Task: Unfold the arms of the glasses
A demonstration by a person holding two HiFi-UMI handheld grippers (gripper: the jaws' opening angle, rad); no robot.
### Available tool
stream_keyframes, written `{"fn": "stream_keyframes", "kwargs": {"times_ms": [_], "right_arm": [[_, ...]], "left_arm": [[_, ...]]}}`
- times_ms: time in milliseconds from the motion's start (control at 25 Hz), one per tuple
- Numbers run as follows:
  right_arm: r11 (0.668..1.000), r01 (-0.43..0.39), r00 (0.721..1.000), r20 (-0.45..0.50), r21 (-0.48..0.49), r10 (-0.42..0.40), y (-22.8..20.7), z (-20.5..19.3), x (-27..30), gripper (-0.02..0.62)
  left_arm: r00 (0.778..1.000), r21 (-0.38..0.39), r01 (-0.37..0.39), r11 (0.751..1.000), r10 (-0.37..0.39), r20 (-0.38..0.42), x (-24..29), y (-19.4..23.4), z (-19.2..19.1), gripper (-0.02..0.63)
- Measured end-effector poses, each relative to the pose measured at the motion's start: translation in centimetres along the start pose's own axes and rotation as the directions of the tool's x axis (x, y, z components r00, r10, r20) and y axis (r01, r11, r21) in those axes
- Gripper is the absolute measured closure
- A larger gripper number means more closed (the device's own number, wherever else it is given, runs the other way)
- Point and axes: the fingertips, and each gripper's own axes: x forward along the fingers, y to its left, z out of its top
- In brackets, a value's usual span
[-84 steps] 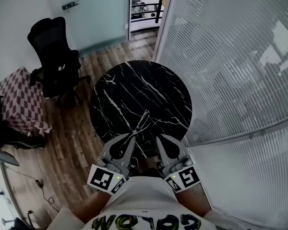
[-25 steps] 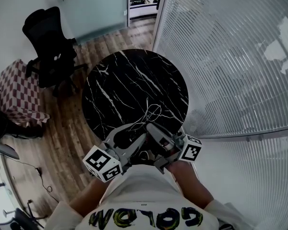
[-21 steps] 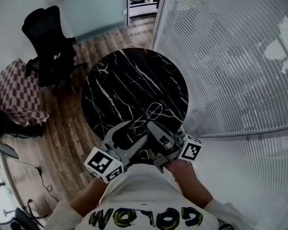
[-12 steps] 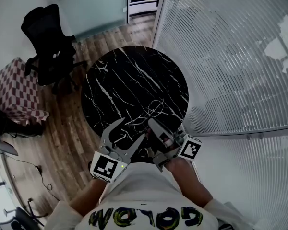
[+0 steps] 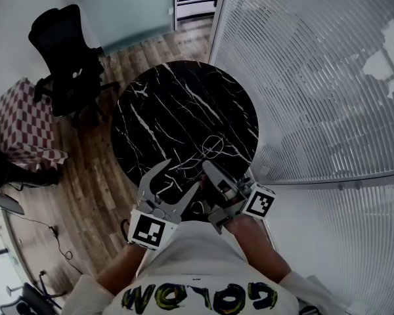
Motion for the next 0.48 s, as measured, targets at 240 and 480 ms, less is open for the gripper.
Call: {"fn": "stream_keyframes", "kwargs": {"times_ms": [240, 480], "right_arm": [[1.0, 0.011, 1.0, 0.003, 0.006, -0.011, -0.6, -0.1, -0.1, 0.584], [1.0, 0.023, 1.0, -0.002, 0.016, -0.023, -0.4, -0.3, 0.2, 0.584]], "left_arm": [[0.996, 0.138, 0.012, 0.99, -0.001, -0.084, 1.2, -1.5, -1.2, 0.322], [0.995, 0.157, 0.0, 0.988, 0.016, -0.099, 1.5, -1.2, -1.4, 0.322]]}}
